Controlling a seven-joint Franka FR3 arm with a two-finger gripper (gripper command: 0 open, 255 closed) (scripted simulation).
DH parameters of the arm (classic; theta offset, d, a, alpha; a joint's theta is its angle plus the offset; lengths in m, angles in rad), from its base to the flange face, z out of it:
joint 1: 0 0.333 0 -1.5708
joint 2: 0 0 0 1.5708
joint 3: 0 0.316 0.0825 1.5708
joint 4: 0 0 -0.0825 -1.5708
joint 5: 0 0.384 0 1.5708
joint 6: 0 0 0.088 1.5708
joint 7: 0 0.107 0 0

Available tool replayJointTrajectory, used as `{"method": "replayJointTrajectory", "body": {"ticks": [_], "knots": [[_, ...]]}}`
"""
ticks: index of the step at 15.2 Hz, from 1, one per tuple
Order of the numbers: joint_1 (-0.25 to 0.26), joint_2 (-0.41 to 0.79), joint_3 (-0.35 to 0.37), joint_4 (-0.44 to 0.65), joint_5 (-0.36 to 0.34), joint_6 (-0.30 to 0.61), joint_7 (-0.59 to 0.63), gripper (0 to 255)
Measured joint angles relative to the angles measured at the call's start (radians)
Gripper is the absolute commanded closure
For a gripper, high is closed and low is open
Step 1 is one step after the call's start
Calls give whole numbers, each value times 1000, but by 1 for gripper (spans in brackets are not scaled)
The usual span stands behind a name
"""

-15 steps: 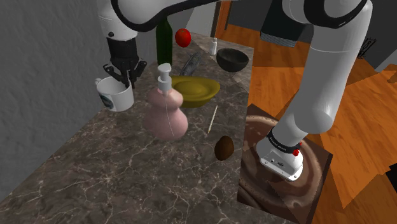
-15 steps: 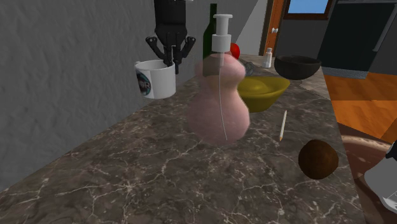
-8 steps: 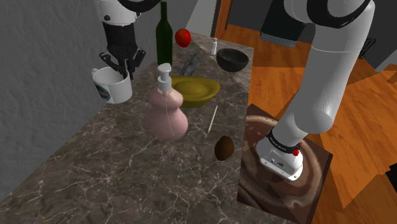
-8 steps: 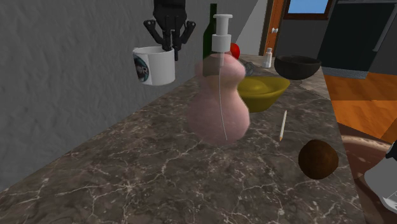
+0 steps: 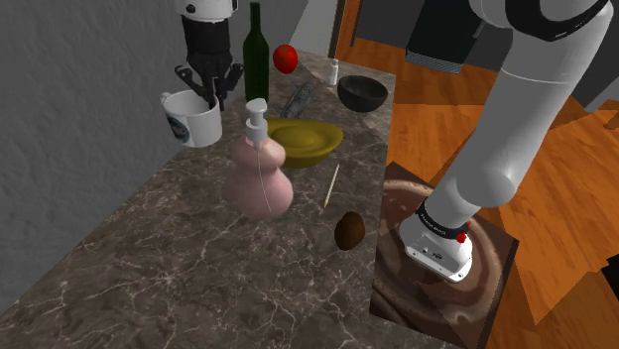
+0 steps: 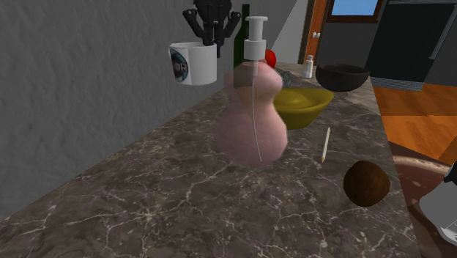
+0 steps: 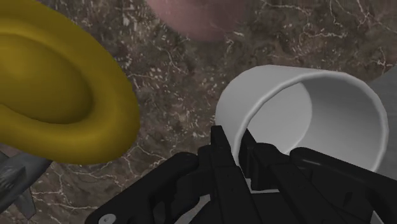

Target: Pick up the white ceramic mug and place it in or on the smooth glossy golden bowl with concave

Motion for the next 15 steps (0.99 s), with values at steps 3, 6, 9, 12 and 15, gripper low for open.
{"method": "replayJointTrajectory", "body": {"ticks": [3,6,9,12,15], "knots": [[-53,-106,-19,-115,53,17,-79,255],[-97,-203,-50,-220,100,31,-164,255],[-127,-284,-85,-295,133,27,-240,255],[-158,-365,-132,-377,158,26,-328,255],[-181,-422,-175,-434,168,21,-400,255]]}}
